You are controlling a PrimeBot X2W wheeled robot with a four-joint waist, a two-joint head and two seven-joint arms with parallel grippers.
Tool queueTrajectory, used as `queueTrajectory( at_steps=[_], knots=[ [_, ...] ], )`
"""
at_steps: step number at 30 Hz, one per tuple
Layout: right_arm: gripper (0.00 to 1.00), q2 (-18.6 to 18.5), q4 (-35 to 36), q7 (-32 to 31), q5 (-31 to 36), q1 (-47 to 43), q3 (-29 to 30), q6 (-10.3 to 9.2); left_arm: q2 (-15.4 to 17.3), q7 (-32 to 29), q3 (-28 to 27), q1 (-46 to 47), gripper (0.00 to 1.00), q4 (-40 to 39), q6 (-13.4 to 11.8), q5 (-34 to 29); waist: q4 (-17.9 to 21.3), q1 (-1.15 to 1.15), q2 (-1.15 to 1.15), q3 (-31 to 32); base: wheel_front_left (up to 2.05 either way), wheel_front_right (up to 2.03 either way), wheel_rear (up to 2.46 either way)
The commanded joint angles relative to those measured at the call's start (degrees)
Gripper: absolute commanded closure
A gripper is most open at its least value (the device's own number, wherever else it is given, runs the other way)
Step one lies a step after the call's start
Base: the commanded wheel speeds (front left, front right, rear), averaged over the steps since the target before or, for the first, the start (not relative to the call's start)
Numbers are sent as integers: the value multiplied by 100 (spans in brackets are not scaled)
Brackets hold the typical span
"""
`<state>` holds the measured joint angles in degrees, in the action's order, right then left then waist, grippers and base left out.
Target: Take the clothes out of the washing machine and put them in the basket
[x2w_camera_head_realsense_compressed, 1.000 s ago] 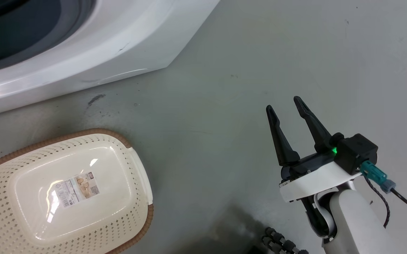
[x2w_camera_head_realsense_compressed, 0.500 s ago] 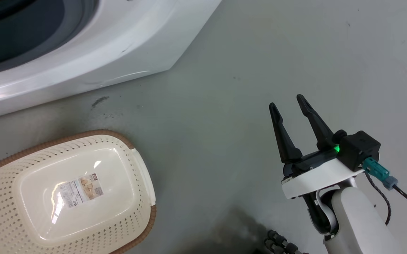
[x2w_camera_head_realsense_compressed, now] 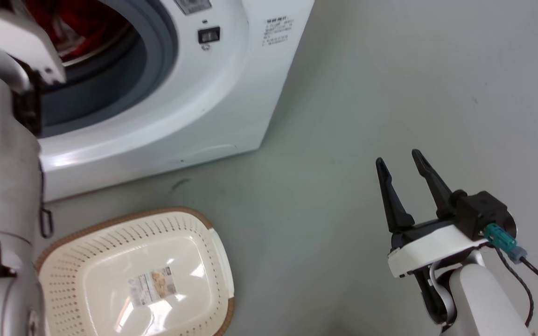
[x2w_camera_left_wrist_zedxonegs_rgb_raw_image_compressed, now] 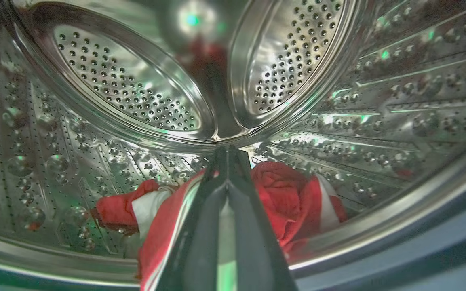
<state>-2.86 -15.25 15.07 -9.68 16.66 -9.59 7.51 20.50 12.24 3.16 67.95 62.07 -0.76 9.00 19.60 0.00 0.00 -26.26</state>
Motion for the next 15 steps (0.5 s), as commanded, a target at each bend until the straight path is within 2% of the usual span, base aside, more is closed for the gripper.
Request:
queueTrajectory(
  at_steps=[1,10,15],
  knots=[
    [0,-3,-39,-10,29,-104,40,-4,-87,96,-26,-218,100,28,-6,53,-197,0,0,418,0,0,0],
    [0,-4,25,-229,136,-423,218,-4,-397,296,-88,-940,100,-120,164,288,-471,0,0,1174,0,0,0],
    [0,-3,154,-363,197,-609,313,-4,-503,307,-134,-1389,100,-770,246,307,-621,0,0,1461,0,0,0]
  ],
)
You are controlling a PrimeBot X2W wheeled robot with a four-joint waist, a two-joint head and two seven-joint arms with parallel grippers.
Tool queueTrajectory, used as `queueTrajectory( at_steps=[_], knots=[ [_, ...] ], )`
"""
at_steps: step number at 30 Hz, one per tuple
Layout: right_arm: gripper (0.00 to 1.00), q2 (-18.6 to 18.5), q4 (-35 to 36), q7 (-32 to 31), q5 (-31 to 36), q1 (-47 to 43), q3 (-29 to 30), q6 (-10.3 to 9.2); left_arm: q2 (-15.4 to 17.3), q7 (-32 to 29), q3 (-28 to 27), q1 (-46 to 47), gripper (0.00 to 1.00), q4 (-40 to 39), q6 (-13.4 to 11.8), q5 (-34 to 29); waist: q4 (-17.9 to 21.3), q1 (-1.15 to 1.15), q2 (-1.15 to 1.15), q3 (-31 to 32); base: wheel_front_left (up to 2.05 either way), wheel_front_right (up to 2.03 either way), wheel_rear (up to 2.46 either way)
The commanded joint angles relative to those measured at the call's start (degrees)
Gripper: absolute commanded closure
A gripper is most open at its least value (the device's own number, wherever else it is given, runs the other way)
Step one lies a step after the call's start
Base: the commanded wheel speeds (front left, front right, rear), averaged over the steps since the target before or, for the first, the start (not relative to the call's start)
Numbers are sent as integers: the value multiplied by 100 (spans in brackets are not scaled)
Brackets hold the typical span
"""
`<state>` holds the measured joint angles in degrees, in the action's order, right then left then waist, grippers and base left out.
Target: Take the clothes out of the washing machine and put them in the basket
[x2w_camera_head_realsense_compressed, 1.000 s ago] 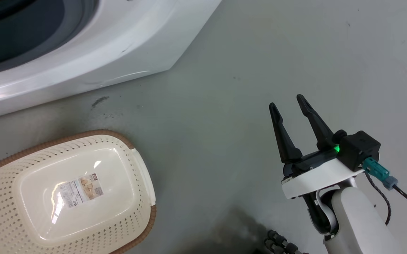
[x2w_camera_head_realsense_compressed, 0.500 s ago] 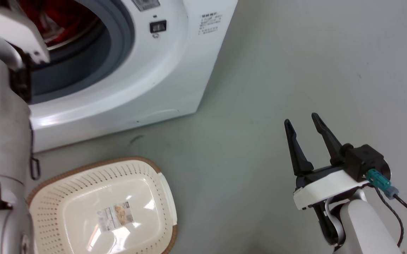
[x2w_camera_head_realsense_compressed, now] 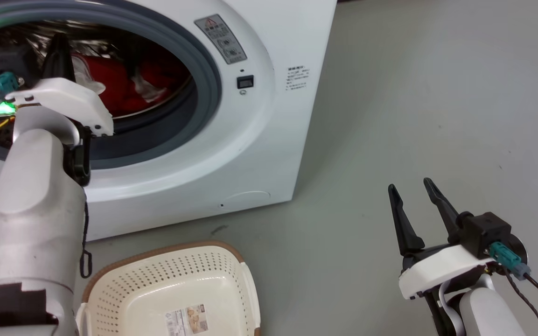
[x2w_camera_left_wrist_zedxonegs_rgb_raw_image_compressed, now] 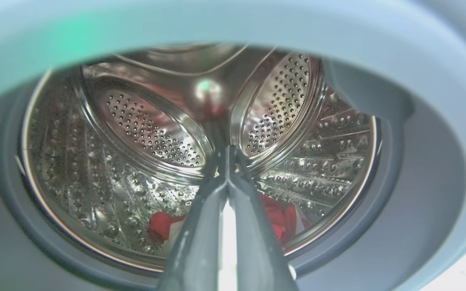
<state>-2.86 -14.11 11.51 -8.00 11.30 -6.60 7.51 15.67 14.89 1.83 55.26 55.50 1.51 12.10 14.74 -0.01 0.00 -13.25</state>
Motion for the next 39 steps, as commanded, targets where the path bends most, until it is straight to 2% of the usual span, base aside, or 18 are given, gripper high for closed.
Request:
queueTrajectory(
  at_steps=[1,8,17,24,34,39],
  knots=[
    [0,-2,73,-34,48,-105,19,-4,-58,41,-17,-222,100,-275,29,2,-159,1,0,201,0,0,0],
    [0,-2,303,-196,103,-345,95,-4,-276,44,-74,-941,100,-1540,72,-22,-322,1,0,412,0,0,0],
    [0,-2,529,-370,133,-578,136,-4,-599,44,-135,-1949,100,-3389,-33,21,-543,1,0,560,0,0,0],
    [0,-1,679,-480,154,-658,136,-4,-783,-36,47,-2546,100,-4980,-100,-10,-767,1,0,588,0,0,0],
    [0,-1,804,-535,125,-605,122,-3,-862,-452,316,-3209,100,-7105,-258,-93,-958,1,0,497,0,0,0],
    [0,-1,806,-550,122,-578,89,-3,-913,-621,524,-3730,100,-7781,-308,-88,-1018,1,0,456,0,0,0]
  ],
)
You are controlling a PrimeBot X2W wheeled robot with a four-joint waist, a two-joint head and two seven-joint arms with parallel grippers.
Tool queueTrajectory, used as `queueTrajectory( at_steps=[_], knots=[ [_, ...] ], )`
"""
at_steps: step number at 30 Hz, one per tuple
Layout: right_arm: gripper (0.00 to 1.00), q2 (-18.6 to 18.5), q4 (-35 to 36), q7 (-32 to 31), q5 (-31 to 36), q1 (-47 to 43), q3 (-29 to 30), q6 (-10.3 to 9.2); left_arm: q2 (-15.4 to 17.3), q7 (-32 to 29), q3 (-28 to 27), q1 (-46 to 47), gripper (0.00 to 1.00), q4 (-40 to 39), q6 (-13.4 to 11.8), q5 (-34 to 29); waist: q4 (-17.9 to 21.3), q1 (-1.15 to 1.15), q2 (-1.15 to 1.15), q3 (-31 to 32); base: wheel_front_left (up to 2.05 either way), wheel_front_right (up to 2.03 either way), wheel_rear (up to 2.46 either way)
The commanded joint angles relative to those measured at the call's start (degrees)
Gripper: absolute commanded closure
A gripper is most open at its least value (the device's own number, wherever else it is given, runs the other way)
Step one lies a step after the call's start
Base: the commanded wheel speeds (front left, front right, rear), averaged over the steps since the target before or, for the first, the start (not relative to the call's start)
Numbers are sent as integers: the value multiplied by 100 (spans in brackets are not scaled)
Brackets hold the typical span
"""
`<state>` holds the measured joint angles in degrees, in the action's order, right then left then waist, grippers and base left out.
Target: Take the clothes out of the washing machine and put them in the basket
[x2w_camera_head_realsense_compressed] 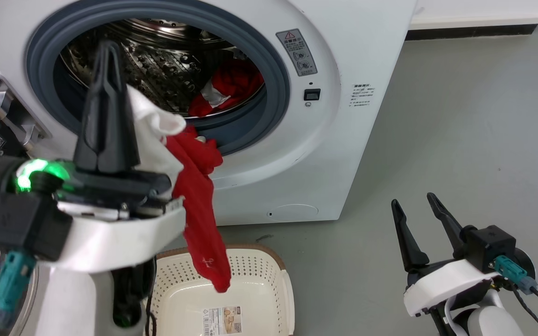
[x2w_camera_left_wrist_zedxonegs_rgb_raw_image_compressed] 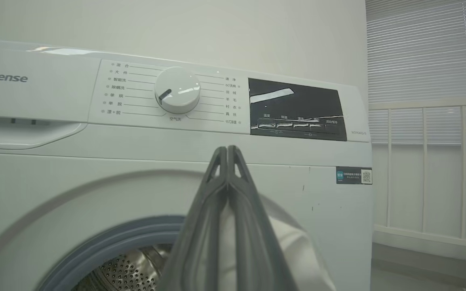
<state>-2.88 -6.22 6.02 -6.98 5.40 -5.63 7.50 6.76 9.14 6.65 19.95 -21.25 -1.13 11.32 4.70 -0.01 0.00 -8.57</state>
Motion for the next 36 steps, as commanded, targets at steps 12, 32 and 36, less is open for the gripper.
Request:
queueTrajectory(
  at_steps=[12,32,36],
  knots=[
    [0,1,56,11,-12,90,-45,-2,-136,-527,548,-1413,100,-735,-234,107,-140,1,0,-126,0,0,0],
    [0,1,116,33,8,400,-134,-3,-279,-107,538,-2176,100,2548,-399,810,-157,1,0,-968,0,0,0],
    [0,2,140,10,58,541,-195,-2,-290,170,411,-1591,100,3800,-306,965,-88,1,0,-1334,0,0,0]
  ],
)
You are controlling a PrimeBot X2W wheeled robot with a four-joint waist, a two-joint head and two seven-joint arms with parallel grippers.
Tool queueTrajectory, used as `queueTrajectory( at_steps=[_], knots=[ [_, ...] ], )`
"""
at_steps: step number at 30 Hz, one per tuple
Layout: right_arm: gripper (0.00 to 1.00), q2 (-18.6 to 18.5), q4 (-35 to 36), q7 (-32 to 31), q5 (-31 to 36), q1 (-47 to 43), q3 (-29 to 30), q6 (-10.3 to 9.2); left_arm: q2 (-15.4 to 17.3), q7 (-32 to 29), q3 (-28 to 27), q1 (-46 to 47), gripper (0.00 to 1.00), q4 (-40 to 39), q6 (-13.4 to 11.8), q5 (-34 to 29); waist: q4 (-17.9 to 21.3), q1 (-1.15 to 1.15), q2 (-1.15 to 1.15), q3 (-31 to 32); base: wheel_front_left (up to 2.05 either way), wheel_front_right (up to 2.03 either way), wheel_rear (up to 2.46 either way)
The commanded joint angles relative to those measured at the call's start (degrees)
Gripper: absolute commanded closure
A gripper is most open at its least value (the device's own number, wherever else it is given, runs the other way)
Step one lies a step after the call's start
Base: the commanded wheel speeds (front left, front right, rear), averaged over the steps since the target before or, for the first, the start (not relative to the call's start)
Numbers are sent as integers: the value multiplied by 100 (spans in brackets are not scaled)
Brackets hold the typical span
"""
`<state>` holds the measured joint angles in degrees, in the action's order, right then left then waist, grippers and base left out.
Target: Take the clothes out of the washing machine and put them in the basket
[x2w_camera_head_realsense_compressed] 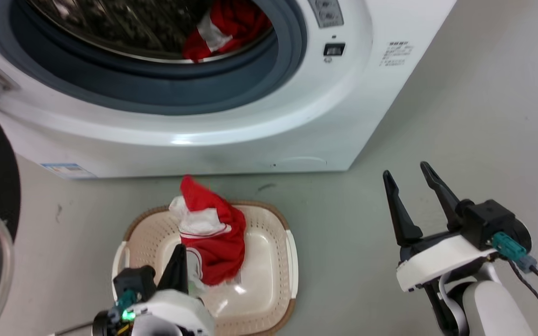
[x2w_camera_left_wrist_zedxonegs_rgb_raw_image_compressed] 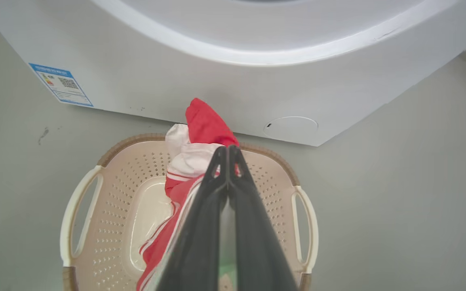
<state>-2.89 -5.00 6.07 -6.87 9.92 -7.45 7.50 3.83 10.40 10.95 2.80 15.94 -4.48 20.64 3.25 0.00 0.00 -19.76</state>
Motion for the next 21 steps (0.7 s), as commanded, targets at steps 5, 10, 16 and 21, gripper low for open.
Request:
queueTrajectory(
  at_steps=[5,10,16,21],
  knots=[
    [0,3,88,11,66,267,-47,-3,8,315,-203,1011,100,1441,142,137,203,0,0,-743,0,0,0],
    [0,4,109,54,36,449,-87,-3,69,449,-389,1904,100,2553,243,149,357,0,0,-1263,0,0,0],
    [0,4,18,199,-41,677,-163,-3,154,487,-554,2817,100,3701,273,163,546,0,0,-1806,0,0,0],
    [0,3,-90,320,-111,838,-292,-3,219,491,-649,3407,100,4548,238,205,707,0,0,-2133,0,0,0]
  ],
)
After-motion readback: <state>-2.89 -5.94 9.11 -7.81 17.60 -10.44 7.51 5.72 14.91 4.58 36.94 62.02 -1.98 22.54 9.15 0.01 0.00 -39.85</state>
